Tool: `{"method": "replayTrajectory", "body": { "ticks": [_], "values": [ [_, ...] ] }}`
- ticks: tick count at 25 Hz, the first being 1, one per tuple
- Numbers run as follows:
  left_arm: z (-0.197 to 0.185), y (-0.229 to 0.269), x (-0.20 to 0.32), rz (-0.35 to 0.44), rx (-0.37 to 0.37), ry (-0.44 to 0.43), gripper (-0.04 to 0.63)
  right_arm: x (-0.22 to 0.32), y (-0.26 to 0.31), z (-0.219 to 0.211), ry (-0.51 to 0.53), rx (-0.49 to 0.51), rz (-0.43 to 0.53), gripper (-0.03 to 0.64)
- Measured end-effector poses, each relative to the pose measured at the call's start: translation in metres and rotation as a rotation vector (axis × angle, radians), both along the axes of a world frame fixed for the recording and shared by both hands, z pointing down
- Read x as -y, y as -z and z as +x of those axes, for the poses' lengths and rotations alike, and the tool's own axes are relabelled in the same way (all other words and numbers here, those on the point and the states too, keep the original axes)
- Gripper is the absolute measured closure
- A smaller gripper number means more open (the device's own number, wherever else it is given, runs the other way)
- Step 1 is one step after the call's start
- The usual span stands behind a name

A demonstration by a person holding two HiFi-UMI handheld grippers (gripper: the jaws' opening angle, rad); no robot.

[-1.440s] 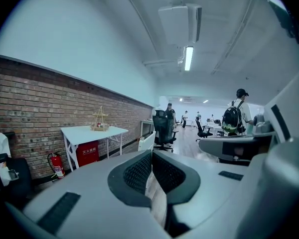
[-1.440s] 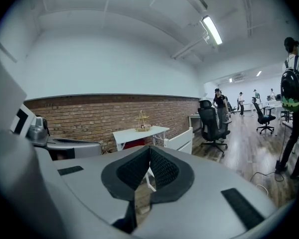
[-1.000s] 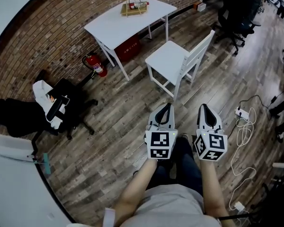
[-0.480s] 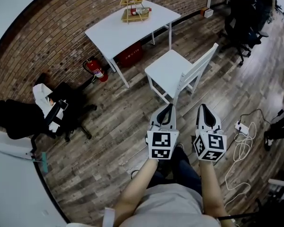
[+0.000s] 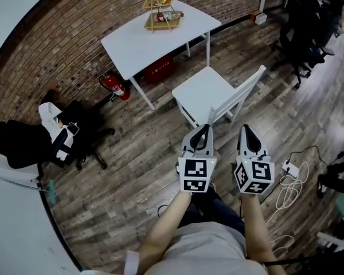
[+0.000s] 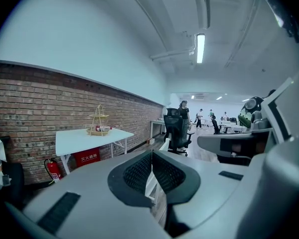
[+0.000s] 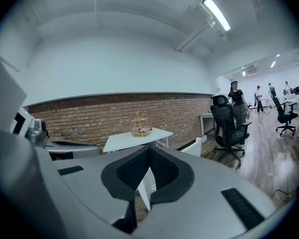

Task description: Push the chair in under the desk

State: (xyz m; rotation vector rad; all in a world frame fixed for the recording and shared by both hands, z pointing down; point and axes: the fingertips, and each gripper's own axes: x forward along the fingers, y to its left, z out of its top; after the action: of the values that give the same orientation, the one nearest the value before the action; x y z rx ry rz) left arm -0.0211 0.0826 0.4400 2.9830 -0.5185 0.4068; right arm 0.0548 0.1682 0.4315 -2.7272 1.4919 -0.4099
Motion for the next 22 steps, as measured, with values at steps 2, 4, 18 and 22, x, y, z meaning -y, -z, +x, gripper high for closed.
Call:
{"method": "replayTrajectory", "body": {
  "ticks": [2,4,18,22],
  "values": [
    [0.015,-0.001,0.003,0.001,0.002,0.007,0.579,0.004,-0.001,0.015,0.008,0.002,0.001,0.601],
    [0.027,-0.002,0.005,0.003,0.007,0.013,0.578,0.006,-0.003,0.026,0.018,0.004,0.002,0.601],
    [0.089,-0.010,0.014,-0.007,0.038,0.004,0.578,0.024,-0.008,0.084,0.021,0.034,0.010,0.601],
    [0.103,-0.018,0.022,-0.005,0.061,0.004,0.578,0.033,-0.011,0.099,0.018,0.039,0.014,0.601]
  ]
}}
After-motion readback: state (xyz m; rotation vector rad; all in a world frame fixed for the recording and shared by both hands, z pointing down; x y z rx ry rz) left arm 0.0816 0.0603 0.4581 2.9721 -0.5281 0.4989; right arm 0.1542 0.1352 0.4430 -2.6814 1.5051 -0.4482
